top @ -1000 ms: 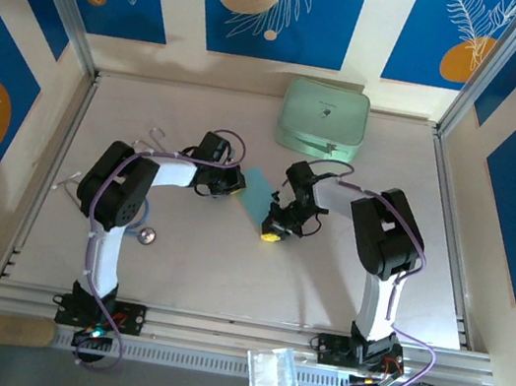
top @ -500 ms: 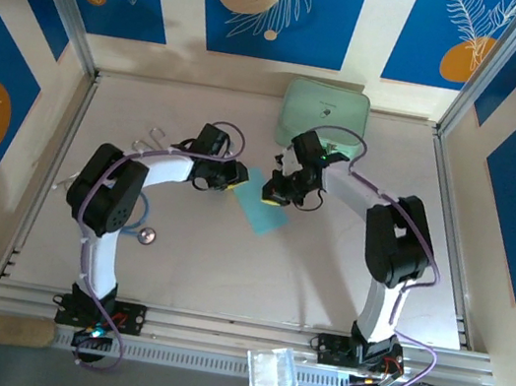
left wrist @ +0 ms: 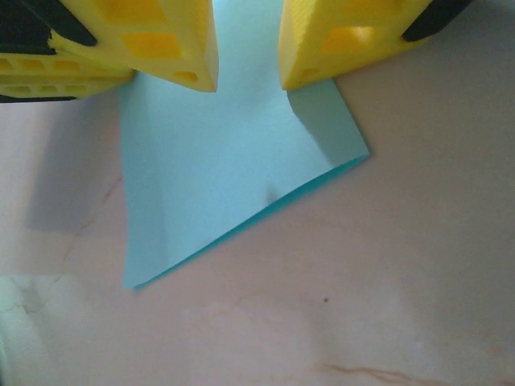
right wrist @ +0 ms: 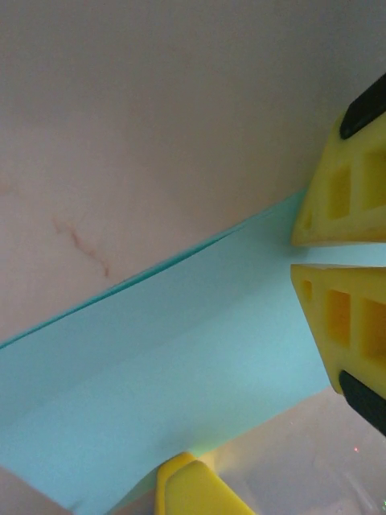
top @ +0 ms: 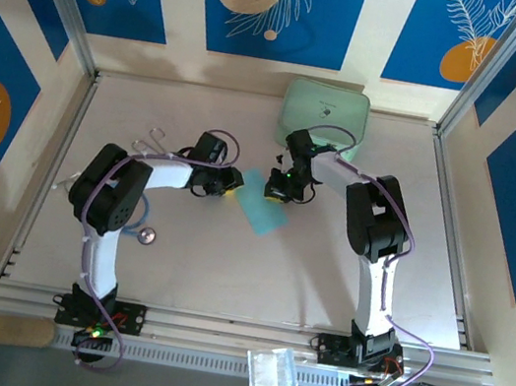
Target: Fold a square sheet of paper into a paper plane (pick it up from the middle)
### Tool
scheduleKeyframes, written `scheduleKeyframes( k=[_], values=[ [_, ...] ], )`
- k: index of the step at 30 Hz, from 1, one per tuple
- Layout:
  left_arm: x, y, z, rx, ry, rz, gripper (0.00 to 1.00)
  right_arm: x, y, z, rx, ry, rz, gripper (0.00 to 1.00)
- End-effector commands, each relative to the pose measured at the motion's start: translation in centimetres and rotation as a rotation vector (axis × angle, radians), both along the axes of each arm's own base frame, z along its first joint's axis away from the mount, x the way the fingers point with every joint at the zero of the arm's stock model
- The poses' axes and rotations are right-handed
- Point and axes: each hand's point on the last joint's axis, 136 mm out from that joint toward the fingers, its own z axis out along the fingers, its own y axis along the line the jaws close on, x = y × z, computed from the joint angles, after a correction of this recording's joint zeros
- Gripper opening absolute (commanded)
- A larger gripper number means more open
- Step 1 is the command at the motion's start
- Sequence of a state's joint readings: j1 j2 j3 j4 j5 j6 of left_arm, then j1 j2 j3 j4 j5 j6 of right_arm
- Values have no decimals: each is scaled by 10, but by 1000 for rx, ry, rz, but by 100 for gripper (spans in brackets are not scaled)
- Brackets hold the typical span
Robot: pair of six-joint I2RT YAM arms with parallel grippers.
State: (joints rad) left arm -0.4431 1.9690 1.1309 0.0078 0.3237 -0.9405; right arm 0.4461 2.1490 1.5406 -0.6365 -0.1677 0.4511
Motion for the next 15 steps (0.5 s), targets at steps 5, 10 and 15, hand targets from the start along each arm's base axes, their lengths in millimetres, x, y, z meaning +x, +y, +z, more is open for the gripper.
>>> scheduleKeyframes(
  k=[5, 10, 15],
  values=[
    [11, 20, -16, 115, 6, 17, 27, -30, -18, -26, -71, 117, -5, 15],
    [20, 30, -19, 176, 14, 3, 27, -48, -27, -32, -94, 165, -26, 15],
    [36, 40, -15, 216, -1, -10, 32, -59, -34, -41, -138, 180, -13, 15]
  ],
)
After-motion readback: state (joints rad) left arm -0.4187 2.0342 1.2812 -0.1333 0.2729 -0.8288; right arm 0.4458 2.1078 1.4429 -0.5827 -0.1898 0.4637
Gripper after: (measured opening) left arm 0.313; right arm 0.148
